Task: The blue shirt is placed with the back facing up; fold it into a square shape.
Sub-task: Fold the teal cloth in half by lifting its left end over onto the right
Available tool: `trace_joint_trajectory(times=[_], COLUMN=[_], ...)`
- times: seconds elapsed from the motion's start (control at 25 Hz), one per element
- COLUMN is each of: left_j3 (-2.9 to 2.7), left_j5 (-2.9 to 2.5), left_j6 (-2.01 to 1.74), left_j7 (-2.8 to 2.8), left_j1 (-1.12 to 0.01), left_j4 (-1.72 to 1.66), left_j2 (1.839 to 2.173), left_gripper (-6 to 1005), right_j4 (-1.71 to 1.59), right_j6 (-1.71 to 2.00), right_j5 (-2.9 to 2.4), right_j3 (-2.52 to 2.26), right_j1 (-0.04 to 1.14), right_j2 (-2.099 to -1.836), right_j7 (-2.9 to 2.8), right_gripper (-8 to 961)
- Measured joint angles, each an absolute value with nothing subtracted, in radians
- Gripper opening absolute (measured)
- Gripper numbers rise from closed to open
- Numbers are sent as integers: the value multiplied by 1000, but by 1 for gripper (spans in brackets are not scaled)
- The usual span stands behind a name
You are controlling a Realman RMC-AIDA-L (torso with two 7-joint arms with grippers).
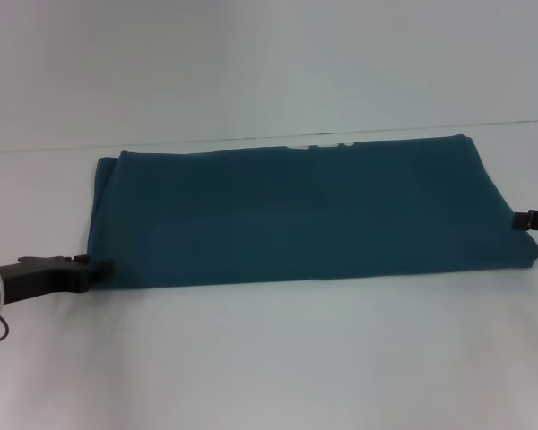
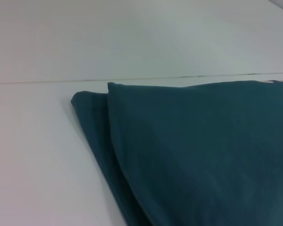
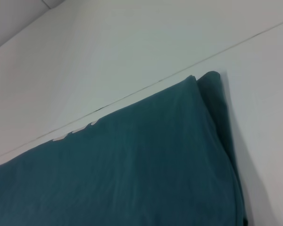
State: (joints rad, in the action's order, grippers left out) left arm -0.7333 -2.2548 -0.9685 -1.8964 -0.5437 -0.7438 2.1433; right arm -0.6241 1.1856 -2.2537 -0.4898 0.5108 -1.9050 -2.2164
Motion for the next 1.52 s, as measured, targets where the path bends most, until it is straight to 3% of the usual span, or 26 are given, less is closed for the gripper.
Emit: trace_joint_trajectory(times=[0.08, 0.52, 0.64, 1.24, 1.52], left_j3=[-734, -733, -733, -733, -733], left_j5=[-2256, -2277, -2278, -2278, -2278], left_j6=[-968, -966, -966, -970, -974], left_j7=[-1900, -1908, -1908, -1910, -1910], left_j1=[-545, -551, -551, -551, -552], left_j4=[-744, -746, -747, -756, -756], left_j2=[2142, 2141, 2141, 2141, 2141], left_gripper=[446, 206, 15, 9, 11], right_j4=[-625, -622, -621, -595, -605], right_j6=[1186, 1139, 1125, 1099, 1111], right_j5=[-2253, -2255, -2257, -2258, -2248], right_j3=[-489, -499, -505, -543, -535], right_j1=[511, 516, 521, 527, 518], right_j2=[-1905, -1918, -1924, -1942, -1942], right_j7=[-2216, -2216, -2214, -2204, -2190], right_gripper=[809, 808, 808, 798, 509])
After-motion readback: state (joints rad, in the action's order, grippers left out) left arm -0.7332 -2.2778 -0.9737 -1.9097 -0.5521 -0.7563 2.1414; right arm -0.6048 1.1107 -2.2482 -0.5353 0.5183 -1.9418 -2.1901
